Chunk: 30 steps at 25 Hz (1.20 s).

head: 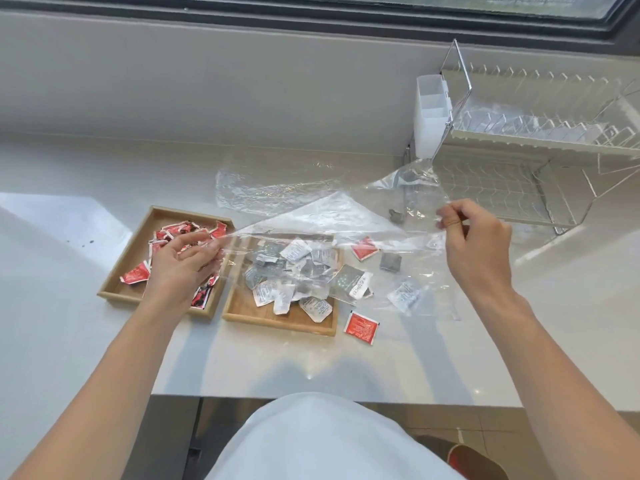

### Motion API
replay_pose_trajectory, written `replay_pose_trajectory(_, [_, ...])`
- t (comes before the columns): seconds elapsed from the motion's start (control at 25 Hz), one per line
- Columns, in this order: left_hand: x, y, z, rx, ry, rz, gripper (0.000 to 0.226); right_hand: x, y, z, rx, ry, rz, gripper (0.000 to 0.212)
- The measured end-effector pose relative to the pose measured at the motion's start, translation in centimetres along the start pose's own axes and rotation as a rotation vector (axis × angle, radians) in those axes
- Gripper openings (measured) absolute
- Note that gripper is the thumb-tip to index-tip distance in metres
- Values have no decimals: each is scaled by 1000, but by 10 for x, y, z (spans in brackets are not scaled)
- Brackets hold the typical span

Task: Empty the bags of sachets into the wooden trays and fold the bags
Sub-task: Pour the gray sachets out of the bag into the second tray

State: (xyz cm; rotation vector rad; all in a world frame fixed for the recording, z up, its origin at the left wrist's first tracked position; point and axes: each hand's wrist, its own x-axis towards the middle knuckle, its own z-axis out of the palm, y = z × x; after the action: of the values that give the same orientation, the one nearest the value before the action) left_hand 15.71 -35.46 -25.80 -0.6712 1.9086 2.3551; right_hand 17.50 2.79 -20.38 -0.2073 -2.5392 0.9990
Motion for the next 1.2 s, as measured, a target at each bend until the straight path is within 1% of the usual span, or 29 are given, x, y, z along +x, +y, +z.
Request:
replay_pose_trajectory(0.12, [1,-3,-2,11,-2,2,18,3,-3,0,-26,-5,-33,19])
replay_pose_trajectory(0.24, [1,-3,-1,15,-6,-2,18,1,-5,0,-40,27,-60,19])
replay_pose_trajectory(0.4, [1,-3,-2,28,-7,-6,18,1,-8,-5,-66,2,-82,19])
replay_pose_trajectory(0.48, [1,-3,-3,32,-7,-7,18,3,-10,-8,-62,-23,-70,19])
replay_pose_trajectory(0.6, [0,-3,-2,19,-18,-11,20,3,-12,-11,-53,-18,-60,19])
replay_pose_trajectory(0.72, [-1,1,-3,10,-26,-9,18,6,-13,-15,-40,-45,-14,18])
replay_pose_trajectory(0.88, [-3,7,-2,13,-72,36,24,11,-12,-16,145,-39,113,19])
replay_pose_trajectory(1.08, [-2,13,0,36,-134,116,26,13,-17,-16,396,-119,313,22])
replay_pose_trajectory(1.2, [3,15,0,28,-177,122,31,12,-18,-13,566,-225,429,10])
